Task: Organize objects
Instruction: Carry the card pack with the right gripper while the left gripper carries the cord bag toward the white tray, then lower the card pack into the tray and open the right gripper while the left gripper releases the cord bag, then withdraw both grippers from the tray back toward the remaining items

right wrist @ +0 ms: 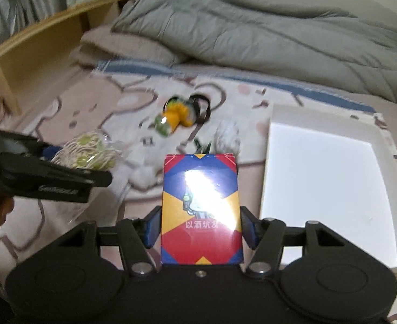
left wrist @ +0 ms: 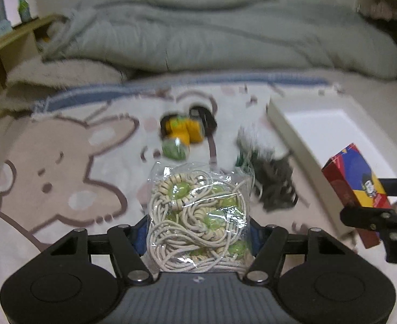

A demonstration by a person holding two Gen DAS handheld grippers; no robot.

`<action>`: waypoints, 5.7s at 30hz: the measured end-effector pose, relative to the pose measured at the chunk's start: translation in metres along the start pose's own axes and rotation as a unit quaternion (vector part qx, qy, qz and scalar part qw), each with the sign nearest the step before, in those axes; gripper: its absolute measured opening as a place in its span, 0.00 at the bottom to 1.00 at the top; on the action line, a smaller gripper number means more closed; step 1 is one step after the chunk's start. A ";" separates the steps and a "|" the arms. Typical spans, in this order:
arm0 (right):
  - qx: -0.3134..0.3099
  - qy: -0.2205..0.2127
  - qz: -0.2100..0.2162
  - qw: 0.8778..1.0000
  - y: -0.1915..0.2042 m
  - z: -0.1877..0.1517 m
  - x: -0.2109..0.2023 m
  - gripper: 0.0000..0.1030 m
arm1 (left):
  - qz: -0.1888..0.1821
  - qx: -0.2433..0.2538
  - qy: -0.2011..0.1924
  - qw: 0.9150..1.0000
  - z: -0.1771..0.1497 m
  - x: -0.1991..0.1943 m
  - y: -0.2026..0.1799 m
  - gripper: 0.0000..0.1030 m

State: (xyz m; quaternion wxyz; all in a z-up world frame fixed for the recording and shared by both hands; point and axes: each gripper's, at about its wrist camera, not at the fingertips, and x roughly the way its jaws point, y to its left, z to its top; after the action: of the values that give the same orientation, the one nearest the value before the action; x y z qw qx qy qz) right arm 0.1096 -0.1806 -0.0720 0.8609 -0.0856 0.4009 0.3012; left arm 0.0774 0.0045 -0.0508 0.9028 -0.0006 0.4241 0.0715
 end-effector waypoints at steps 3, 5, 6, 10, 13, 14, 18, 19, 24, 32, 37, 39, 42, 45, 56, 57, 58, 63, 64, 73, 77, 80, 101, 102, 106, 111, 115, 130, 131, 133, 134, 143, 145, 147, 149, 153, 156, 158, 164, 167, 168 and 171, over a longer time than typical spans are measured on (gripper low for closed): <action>0.014 -0.021 -0.004 1.000 -0.003 0.007 -0.008 0.58 | 0.000 -0.011 -0.029 1.000 0.003 -0.016 0.001 0.65; 0.022 -0.034 -0.008 0.999 -0.004 0.011 -0.013 0.58 | -0.003 -0.024 -0.042 0.999 0.005 -0.024 0.003 0.65; 0.026 -0.040 -0.010 0.999 -0.005 0.012 -0.016 0.58 | -0.004 -0.030 -0.049 0.998 0.006 -0.028 0.004 0.65; 0.033 -0.062 -0.021 0.997 -0.005 0.016 -0.025 0.58 | 0.002 -0.033 -0.077 0.996 0.007 -0.043 0.003 0.65; 0.040 -0.077 -0.028 0.996 -0.007 0.019 -0.031 0.58 | -0.003 -0.037 -0.086 0.996 0.008 -0.048 0.004 0.65; 0.042 -0.082 -0.032 0.995 -0.007 0.020 -0.033 0.58 | -0.003 -0.038 -0.088 0.995 0.008 -0.050 0.004 0.65; 0.049 -0.101 -0.038 0.993 -0.009 0.022 -0.041 0.58 | -0.008 -0.043 -0.094 0.995 0.008 -0.053 0.005 0.65; 0.052 -0.105 -0.037 0.992 -0.009 0.023 -0.044 0.58 | -0.008 -0.044 -0.095 0.994 0.008 -0.053 0.005 0.65; 0.052 -0.111 -0.039 0.992 -0.006 0.024 -0.051 0.58 | -0.010 -0.049 -0.099 0.994 0.008 -0.055 0.007 0.65; 0.044 -0.117 -0.038 0.991 -0.006 0.028 -0.055 0.58 | -0.006 -0.060 -0.107 0.992 0.015 -0.052 0.004 0.65; 0.044 -0.119 -0.057 0.990 -0.021 0.034 -0.056 0.59 | -0.015 -0.068 -0.114 0.991 0.027 -0.046 -0.007 0.65; 0.049 -0.125 -0.062 0.989 -0.031 0.037 -0.056 0.58 | -0.022 -0.071 -0.112 0.991 0.032 -0.041 -0.015 0.65; 0.055 -0.138 -0.073 0.986 -0.050 0.038 -0.056 0.59 | -0.036 -0.072 -0.108 0.991 0.037 -0.034 -0.027 0.65; 0.070 -0.141 -0.083 0.984 -0.068 0.036 -0.054 0.59 | -0.049 -0.070 -0.108 0.990 0.042 -0.026 -0.043 0.65; 0.090 -0.132 -0.110 0.981 -0.123 0.027 -0.050 0.58 | -0.093 -0.069 -0.089 0.989 0.060 0.001 -0.098 0.65; 0.091 -0.132 -0.112 0.981 -0.128 0.027 -0.050 0.58 | -0.094 -0.066 -0.087 0.990 0.062 0.004 -0.104 0.65; 0.091 -0.131 -0.115 0.980 -0.132 0.026 -0.049 0.58 | -0.096 -0.064 -0.085 0.990 0.064 0.007 -0.109 0.65; 0.109 -0.120 -0.124 0.979 -0.154 0.021 -0.043 0.58 | -0.120 -0.079 -0.071 0.987 0.069 0.029 -0.138 0.65; 0.113 -0.116 -0.126 0.979 -0.158 0.020 -0.041 0.58 | -0.129 -0.086 -0.066 0.986 0.069 0.034 -0.142 0.65; 0.142 -0.076 -0.127 0.979 -0.182 0.012 -0.017 0.58 | -0.168 -0.134 -0.018 0.976 0.060 0.081 -0.172 0.64; 0.159 -0.061 -0.127 0.977 -0.192 0.006 -0.008 0.58 | -0.172 -0.158 0.005 0.972 0.052 0.098 -0.173 0.65; 0.161 -0.049 -0.130 0.977 -0.198 0.003 -0.002 0.58 | -0.173 -0.177 0.017 0.969 0.046 0.110 -0.172 0.79; 0.168 0.012 -0.118 0.979 -0.204 -0.018 0.035 0.67 | -0.091 -0.117 0.068 0.987 0.042 0.135 -0.160 0.87; 0.170 0.014 -0.119 0.978 -0.204 -0.018 0.036 0.75 | -0.090 -0.112 0.069 0.987 0.043 0.134 -0.160 0.87; 0.171 0.028 -0.132 0.976 -0.205 -0.019 0.038 0.76 | -0.088 -0.094 0.065 0.990 0.045 0.129 -0.163 0.87; 0.167 0.031 -0.140 0.976 -0.204 -0.020 0.034 0.76 | -0.091 -0.089 0.059 0.990 0.048 0.120 -0.163 0.87; 0.171 0.014 -0.139 0.975 -0.202 -0.018 0.021 0.76 | -0.094 -0.083 0.049 0.991 0.051 0.110 -0.163 0.87; 0.168 -0.043 -0.151 0.973 -0.178 -0.006 -0.032 0.79 | -0.086 -0.034 0.014 0.996 0.056 0.064 -0.153 0.87; 0.169 -0.045 -0.151 0.973 -0.178 -0.006 -0.035 0.79 | -0.086 -0.033 0.015 0.996 0.056 0.062 -0.153 0.87; 0.172 -0.049 -0.153 0.972 -0.176 -0.006 -0.040 0.80 | -0.088 -0.030 0.017 0.996 0.055 0.059 -0.152 0.87; 0.173 -0.050 -0.154 0.971 -0.176 -0.007 -0.043 0.81 | -0.088 -0.029 0.017 0.996 0.054 0.057 -0.151 0.87; 0.167 -0.053 -0.168 0.970 -0.173 -0.017 -0.058 0.90 | -0.078 -0.009 0.013 0.997 0.047 0.045 -0.150 0.96; 0.168 -0.052 -0.173 0.969 -0.174 -0.020 -0.059 0.92 | -0.073 -0.006 0.014 0.997 0.046 0.045 -0.149 0.97; 0.165 -0.053 -0.182 0.968 -0.174 -0.023 -0.062 0.95 | -0.070 -0.004 0.015 0.997 0.045 0.044 -0.147 0.98; 0.160 -0.056 -0.188 0.967 -0.174 -0.026 -0.065 0.97 | -0.067 -0.004 0.014 0.998 0.044 0.045 -0.145 0.99; 0.157 -0.056 -0.194 0.967 -0.174 -0.032 -0.067 1.00 | -0.065 -0.003 0.013 0.998 0.043 0.044 -0.142 1.00; 0.146 -0.054 -0.200 0.967 -0.173 -0.035 -0.066 1.00 | -0.064 -0.002 0.011 0.998 0.041 0.043 -0.140 1.00; 0.143 -0.051 -0.206 0.967 -0.172 -0.036 -0.065 1.00 | -0.064 -0.001 0.010 0.998 0.041 0.042 -0.139 1.00; 0.147 -0.041 -0.208 0.966 -0.173 -0.038 -0.063 1.00 | -0.065 -0.002 0.008 0.998 0.041 0.041 -0.139 1.00; 0.145 -0.041 -0.214 0.965 -0.173 -0.039 -0.062 1.00 | -0.065 -0.004 0.008 0.998 0.041 0.041 -0.138 1.00; 0.143 -0.039 -0.215 0.965 -0.173 -0.039 -0.061 1.00 | -0.065 -0.004 0.008 0.998 0.041 0.040 -0.137 1.00; 0.142 -0.034 -0.216 0.965 -0.173 -0.040 -0.059 1.00 | -0.065 -0.006 0.007 0.998 0.041 0.040 -0.135 1.00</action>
State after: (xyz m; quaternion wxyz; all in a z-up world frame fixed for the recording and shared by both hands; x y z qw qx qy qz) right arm 0.1562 -0.3616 -0.0716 0.9222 -0.0365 0.3818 0.0504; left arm 0.1514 -0.1217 -0.0631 0.9027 -0.0337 0.4287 0.0150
